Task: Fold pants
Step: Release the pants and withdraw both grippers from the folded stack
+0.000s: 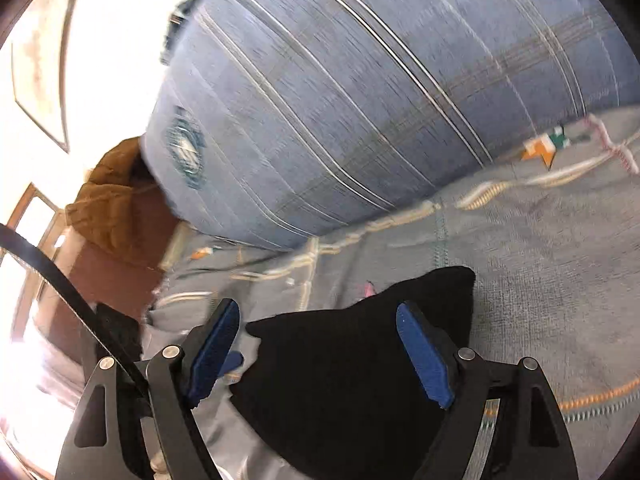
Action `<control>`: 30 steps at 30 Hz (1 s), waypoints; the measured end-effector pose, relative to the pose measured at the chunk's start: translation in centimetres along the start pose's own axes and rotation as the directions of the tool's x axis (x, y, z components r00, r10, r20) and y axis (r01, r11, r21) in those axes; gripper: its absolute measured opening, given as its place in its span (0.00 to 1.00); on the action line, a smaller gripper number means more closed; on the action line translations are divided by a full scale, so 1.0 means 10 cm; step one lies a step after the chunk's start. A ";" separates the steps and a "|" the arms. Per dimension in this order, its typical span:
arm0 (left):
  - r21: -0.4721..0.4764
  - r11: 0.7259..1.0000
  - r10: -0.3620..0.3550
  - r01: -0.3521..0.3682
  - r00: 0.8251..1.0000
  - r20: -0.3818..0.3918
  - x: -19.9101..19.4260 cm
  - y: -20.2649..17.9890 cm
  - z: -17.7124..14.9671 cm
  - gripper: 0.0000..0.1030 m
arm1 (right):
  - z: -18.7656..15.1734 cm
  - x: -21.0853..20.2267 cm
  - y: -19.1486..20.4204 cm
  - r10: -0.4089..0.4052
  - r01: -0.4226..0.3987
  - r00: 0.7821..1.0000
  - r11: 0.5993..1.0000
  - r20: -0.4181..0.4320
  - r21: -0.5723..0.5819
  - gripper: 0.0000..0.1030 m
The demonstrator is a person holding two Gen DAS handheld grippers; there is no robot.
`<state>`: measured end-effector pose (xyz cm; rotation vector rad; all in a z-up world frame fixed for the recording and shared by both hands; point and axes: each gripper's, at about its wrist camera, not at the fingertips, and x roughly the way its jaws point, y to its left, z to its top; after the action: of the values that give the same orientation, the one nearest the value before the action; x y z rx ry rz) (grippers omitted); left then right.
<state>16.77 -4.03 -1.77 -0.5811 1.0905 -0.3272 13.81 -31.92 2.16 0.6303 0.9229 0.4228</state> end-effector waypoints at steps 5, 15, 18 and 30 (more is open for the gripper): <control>-0.032 0.999 -0.015 0.015 1.000 -0.004 0.15 0.18 -0.04 0.77 | -0.09 0.19 -0.22 0.002 0.000 0.999 0.999 -0.037 0.054 0.81; 0.140 0.971 0.167 -0.196 0.967 0.194 -0.77 -0.10 -0.61 0.77 | -0.61 -0.57 0.30 -0.097 0.110 0.990 0.986 0.105 -0.126 0.82; 0.185 0.897 0.310 -0.400 0.871 0.381 -1.09 -0.28 -1.01 0.78 | -0.96 -0.83 0.42 -0.170 0.201 0.972 0.960 0.165 -0.194 0.84; 0.189 0.798 0.406 -0.572 0.743 0.533 -1.34 -0.45 -1.92 1.00 | -2.04 -0.91 0.28 -0.394 0.423 0.904 0.881 0.165 -0.211 0.86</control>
<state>-6.20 -6.05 4.29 -0.0226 0.6519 0.1043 -8.36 -28.69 0.33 0.2204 0.8488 0.1112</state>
